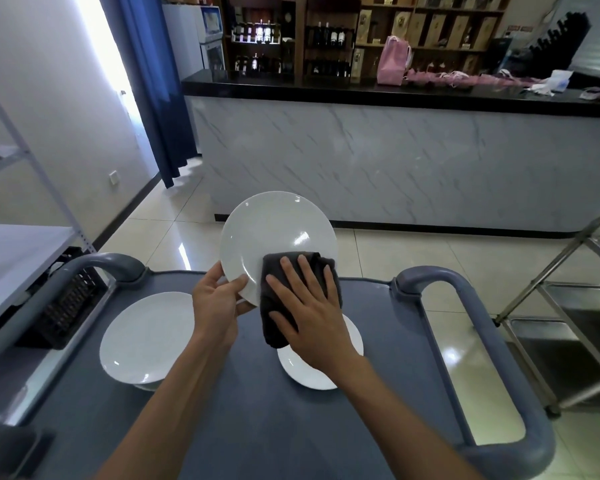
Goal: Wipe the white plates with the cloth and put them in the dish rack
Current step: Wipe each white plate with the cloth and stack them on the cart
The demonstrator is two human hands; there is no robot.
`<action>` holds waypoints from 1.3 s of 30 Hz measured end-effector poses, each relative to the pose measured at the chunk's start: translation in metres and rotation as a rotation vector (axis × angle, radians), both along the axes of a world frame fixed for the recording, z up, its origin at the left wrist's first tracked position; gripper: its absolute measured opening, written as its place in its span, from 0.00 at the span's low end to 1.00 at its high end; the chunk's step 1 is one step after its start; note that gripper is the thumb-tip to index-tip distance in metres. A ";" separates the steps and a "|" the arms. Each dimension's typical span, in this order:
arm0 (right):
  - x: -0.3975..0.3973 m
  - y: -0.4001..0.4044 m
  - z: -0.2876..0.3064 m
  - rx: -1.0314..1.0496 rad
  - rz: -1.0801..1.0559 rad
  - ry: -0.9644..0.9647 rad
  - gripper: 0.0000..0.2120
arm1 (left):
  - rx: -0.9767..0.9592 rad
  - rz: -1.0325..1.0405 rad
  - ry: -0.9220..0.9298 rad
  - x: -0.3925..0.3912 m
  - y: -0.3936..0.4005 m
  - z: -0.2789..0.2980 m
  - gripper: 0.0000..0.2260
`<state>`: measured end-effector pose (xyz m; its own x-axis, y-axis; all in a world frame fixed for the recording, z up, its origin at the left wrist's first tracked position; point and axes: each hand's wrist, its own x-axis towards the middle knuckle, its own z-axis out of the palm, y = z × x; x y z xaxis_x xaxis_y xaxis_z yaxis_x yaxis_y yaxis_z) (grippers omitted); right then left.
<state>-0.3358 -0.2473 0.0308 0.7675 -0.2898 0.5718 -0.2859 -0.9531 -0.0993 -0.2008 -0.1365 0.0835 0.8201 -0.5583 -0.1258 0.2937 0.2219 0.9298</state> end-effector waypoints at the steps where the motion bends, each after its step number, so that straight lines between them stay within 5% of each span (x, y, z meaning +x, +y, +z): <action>1: -0.002 -0.002 0.000 -0.008 -0.017 -0.004 0.24 | 0.004 0.001 -0.010 0.000 0.000 0.001 0.17; 16: 0.017 -0.057 0.045 -0.008 -0.219 -0.011 0.24 | 0.062 -0.129 -0.038 0.007 0.003 -0.002 0.18; 28: 0.034 -0.062 0.059 0.216 -0.110 -0.008 0.30 | 0.136 -0.216 -0.184 0.023 0.021 -0.012 0.22; 39: 0.021 -0.052 0.059 0.301 -0.044 -0.190 0.31 | 0.099 -0.241 -0.245 0.037 0.024 -0.021 0.23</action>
<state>-0.3151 -0.2988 0.0903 0.6387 -0.4976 0.5869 -0.2756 -0.8601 -0.4293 -0.1633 -0.1130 0.0624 0.6785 -0.7346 -0.0048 0.0920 0.0785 0.9927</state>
